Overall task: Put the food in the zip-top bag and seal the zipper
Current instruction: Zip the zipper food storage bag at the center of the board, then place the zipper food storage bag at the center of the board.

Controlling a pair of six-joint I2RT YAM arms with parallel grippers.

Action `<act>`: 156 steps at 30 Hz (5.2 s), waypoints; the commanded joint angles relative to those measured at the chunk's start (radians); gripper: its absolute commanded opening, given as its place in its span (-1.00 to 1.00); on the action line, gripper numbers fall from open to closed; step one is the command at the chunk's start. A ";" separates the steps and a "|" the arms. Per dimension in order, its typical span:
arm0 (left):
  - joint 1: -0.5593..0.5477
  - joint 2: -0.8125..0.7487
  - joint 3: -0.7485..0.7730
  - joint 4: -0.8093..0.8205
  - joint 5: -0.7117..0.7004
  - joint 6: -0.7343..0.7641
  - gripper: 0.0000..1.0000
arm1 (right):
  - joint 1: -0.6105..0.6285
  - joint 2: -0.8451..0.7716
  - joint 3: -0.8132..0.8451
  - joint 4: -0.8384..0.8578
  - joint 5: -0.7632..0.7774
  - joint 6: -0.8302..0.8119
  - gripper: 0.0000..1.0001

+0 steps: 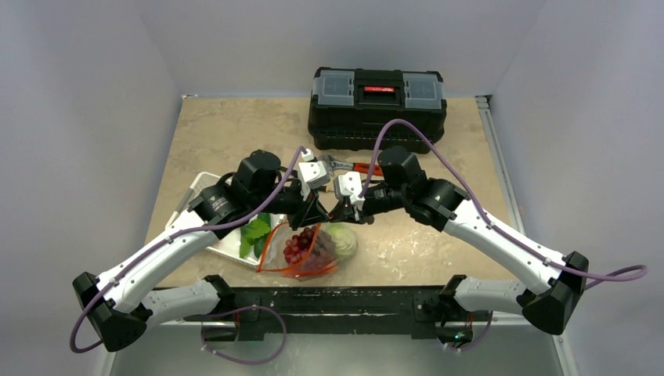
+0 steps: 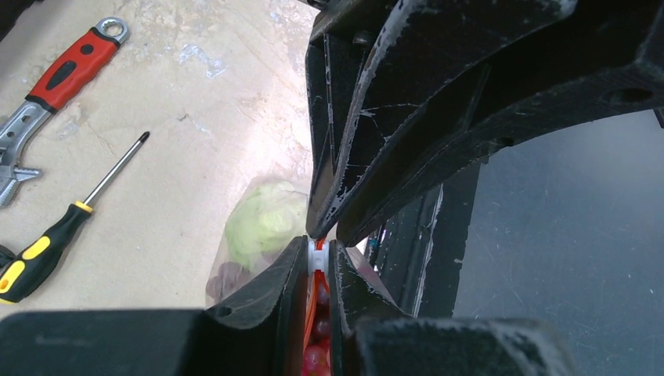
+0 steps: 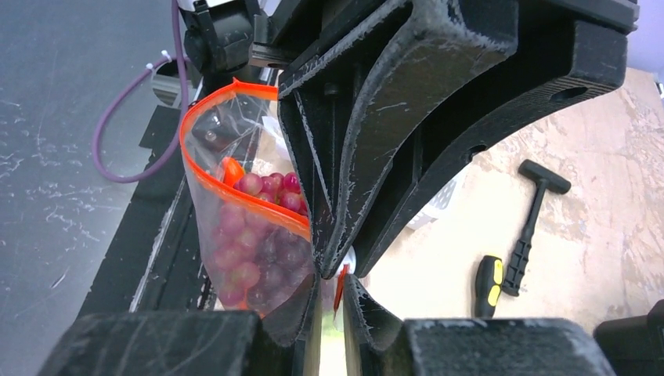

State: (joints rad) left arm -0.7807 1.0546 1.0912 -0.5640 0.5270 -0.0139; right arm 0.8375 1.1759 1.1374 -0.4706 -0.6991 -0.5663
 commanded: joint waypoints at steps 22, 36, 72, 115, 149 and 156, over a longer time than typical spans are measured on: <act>-0.006 0.035 0.040 0.009 -0.060 -0.016 -1.00 | 0.114 -0.196 -0.257 0.489 0.790 0.275 -1.00; -0.005 0.057 0.049 -0.014 -0.104 -0.010 -1.00 | 0.124 -0.311 -0.407 0.598 1.400 0.395 -1.00; -0.006 0.014 0.039 0.003 -0.057 -0.008 -1.00 | 0.187 -0.162 -0.089 0.025 0.438 -0.427 0.26; -0.007 -0.010 0.038 -0.020 -0.154 0.007 -1.00 | 0.056 -0.197 -0.155 -0.005 1.546 0.792 -1.00; -0.051 -0.407 -0.163 0.210 -0.882 0.010 0.75 | 0.037 -0.194 0.077 -0.200 1.283 1.370 -1.00; -0.072 -0.416 -0.161 0.206 -0.911 0.045 0.75 | -0.296 -0.282 -0.215 -0.235 1.215 1.437 -1.00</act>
State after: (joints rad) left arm -0.8440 0.6479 0.9230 -0.3832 -0.3435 0.0040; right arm 0.7326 0.9642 1.0664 -0.6861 0.4988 0.7937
